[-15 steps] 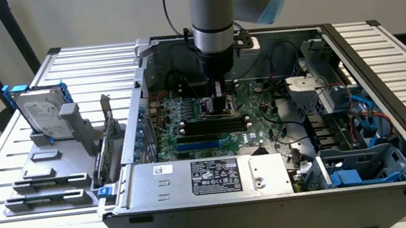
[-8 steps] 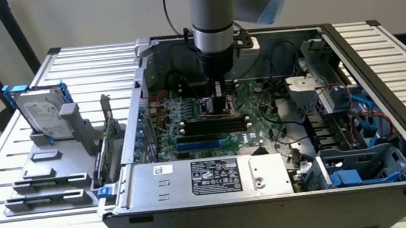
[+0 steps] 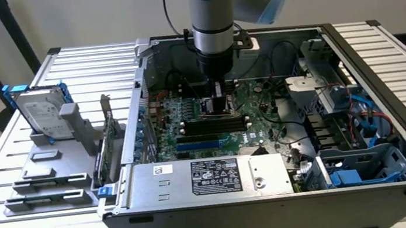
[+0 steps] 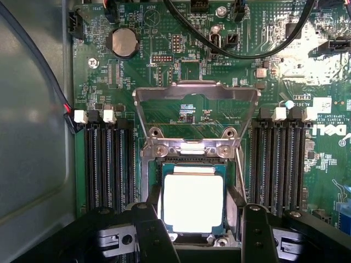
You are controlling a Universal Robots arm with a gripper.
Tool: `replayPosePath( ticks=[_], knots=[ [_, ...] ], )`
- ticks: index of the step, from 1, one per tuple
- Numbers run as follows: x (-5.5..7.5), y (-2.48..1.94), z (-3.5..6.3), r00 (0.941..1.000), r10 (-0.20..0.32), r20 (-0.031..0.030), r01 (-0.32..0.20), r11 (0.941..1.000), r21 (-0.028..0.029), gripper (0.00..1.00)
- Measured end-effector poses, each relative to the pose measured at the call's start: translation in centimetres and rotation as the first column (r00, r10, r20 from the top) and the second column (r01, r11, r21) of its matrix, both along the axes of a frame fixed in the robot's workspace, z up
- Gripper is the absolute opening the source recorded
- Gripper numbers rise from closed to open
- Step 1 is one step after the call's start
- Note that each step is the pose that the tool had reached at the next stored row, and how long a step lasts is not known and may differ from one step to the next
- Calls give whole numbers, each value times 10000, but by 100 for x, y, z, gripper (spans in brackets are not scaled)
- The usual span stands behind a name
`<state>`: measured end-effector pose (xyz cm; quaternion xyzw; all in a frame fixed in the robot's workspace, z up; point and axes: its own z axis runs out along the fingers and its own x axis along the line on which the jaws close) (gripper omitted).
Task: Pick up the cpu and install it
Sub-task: 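Place the cpu into insertion slot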
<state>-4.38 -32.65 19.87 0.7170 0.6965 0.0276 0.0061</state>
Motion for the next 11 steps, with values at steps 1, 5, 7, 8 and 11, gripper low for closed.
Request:
replayPosePath(
  ticks=[1, 5, 7, 8, 11],
  knots=[
    [0, 1, -2, 10000, 2, 1, -2, 10000, 1, 55],
    [0, 5, -8, 10000, 10, -1, -10, 10000, -2, 55],
    [0, 7, -13, 10000, 14, 0, -14, 10000, 1, 55],
    [0, 7, -15, 10000, 18, 0, -18, 10000, 0, 55],
    [0, 7, -19, 10000, 26, -2, -26, 10000, -2, 55]
  ],
)
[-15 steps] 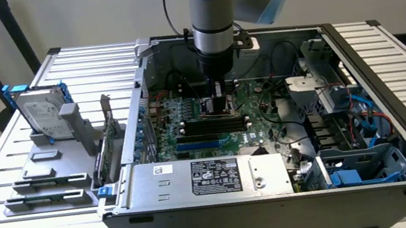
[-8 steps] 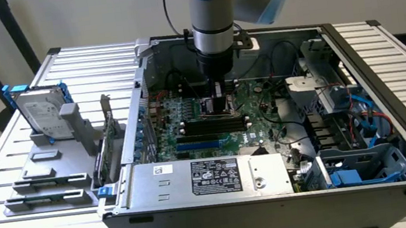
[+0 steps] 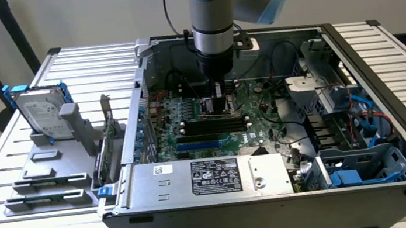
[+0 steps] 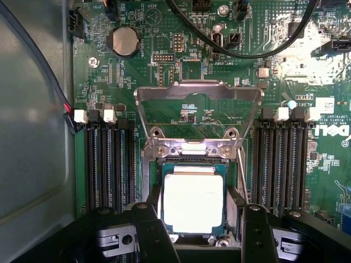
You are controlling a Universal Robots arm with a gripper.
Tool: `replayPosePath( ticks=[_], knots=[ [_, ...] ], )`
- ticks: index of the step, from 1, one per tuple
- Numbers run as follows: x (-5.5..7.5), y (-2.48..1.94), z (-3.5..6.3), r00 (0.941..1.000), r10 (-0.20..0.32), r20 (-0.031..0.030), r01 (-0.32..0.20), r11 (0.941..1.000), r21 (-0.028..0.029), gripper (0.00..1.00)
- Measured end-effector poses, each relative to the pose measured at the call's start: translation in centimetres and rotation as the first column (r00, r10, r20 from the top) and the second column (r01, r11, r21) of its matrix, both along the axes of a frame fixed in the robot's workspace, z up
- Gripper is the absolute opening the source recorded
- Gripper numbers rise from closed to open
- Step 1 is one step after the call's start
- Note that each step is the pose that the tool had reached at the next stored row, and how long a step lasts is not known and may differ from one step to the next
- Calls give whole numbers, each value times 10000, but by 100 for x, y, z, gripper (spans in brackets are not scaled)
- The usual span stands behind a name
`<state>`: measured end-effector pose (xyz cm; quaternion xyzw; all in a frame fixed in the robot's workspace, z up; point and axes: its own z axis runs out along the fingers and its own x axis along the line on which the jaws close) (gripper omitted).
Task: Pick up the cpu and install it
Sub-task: 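Place the cpu into insertion slot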
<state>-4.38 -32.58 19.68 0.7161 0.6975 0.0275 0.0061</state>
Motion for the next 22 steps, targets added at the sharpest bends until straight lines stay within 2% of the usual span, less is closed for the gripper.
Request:
replayPosePath(
  ticks=[14, 16, 17, 22],
  knots=[
    [1, 3, -11, 9999, 101, 8, -101, 9999, 13, 55],
    [1, 3, -12, 9999, 116, 6, -116, 9999, 10, 56],
    [1, 2, -11, 9999, 121, 5, -121, 9999, 7, 63],
    [0, 1, -5, 9999, 133, 1, -133, 9999, 1, 63]
  ],
)
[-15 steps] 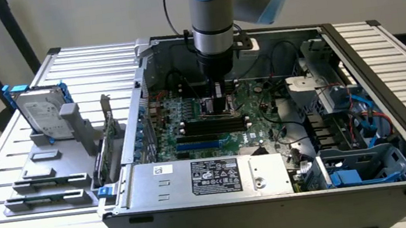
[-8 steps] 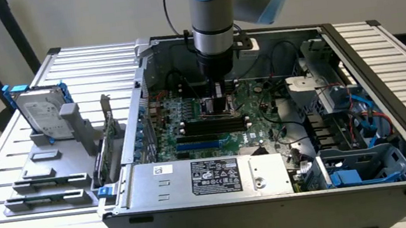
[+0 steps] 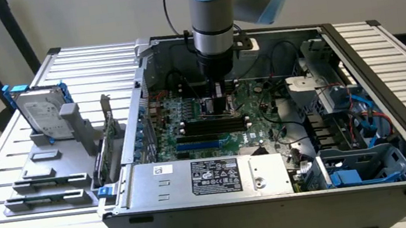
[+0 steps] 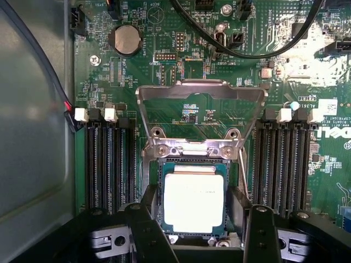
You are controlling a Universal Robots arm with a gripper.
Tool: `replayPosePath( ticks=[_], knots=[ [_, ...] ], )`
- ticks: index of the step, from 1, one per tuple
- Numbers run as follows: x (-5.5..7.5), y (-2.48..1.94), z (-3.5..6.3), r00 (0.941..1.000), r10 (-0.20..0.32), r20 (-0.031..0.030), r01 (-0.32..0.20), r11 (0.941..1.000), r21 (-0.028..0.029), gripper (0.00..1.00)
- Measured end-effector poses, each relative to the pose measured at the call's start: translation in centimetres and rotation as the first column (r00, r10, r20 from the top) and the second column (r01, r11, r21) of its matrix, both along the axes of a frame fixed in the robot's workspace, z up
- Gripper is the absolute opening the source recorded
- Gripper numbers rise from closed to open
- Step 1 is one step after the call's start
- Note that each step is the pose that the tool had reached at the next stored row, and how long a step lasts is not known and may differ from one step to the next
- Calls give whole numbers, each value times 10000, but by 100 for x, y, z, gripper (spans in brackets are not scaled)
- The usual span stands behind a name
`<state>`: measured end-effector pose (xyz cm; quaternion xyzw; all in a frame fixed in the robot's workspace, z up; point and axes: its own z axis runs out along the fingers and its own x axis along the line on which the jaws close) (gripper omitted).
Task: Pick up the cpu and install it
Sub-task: 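Place the cpu into insertion slot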
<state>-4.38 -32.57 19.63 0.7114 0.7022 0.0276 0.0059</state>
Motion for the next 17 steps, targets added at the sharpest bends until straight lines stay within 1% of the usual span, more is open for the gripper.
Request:
replayPosePath(
  ticks=[2, 6, 8, 11, 15, 16, 17],
  knots=[
    [0, 0, 18, 10000, 2, 0, -2, 10000, 0, 63],
    [-7, 0, 98, 10000, -1, -3, 1, 10000, 0, 63],
    [-18, 0, 122, 10000, 1, -7, -1, 10000, 2, 63],
    [-45, 0, 154, 10000, 0, -41, 0, 10000, 0, 61],
    [-100, 0, 192, 9999, 0, -114, 0, 10000, 1, 36],
    [-118, 0, 199, 9999, 0, -135, 0, 10000, 2, 36],
    [-138, 0, 205, 9999, 0, -155, 0, 10000, 2, 30]
  ],
)
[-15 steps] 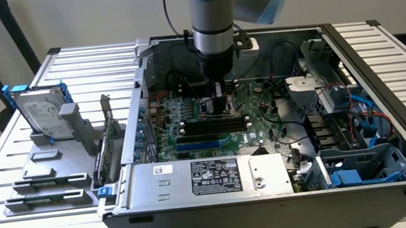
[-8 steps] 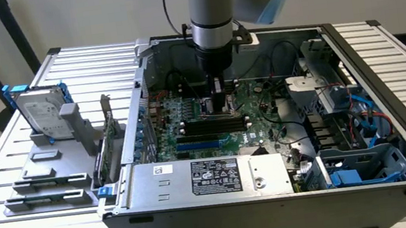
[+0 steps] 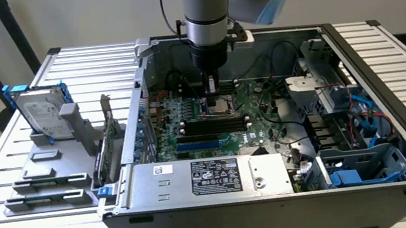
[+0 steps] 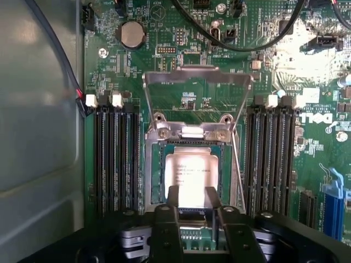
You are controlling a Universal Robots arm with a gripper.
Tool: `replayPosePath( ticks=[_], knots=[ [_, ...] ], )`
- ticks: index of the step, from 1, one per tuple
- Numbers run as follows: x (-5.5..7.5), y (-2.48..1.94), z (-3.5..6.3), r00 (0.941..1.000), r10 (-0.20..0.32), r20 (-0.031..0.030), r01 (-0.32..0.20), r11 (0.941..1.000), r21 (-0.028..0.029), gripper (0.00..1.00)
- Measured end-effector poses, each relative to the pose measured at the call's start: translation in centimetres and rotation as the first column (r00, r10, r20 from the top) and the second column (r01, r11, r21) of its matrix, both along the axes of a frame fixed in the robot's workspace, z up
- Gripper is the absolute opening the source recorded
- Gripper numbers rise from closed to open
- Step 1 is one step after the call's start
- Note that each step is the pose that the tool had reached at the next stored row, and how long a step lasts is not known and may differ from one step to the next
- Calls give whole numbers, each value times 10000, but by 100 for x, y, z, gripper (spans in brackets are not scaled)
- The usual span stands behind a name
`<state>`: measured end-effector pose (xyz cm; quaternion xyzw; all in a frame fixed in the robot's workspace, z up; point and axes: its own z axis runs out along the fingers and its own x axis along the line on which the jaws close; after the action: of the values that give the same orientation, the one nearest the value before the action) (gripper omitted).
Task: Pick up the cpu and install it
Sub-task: 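Place the cpu into insertion slot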
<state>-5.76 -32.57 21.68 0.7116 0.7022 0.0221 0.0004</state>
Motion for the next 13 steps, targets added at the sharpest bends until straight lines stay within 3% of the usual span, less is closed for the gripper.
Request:
replayPosePath(
  ticks=[4, 5, 13],
  knots=[
    [-90, 0, 25, 10000, 0, -72, 0, 10000, -1, 18],
    [-114, 0, 31, 10000, 0, -86, 0, 10000, -2, 11],
    [-278, -2, 71, 9998, 1, -183, 0, 10000, 4, 11]
  ],
)
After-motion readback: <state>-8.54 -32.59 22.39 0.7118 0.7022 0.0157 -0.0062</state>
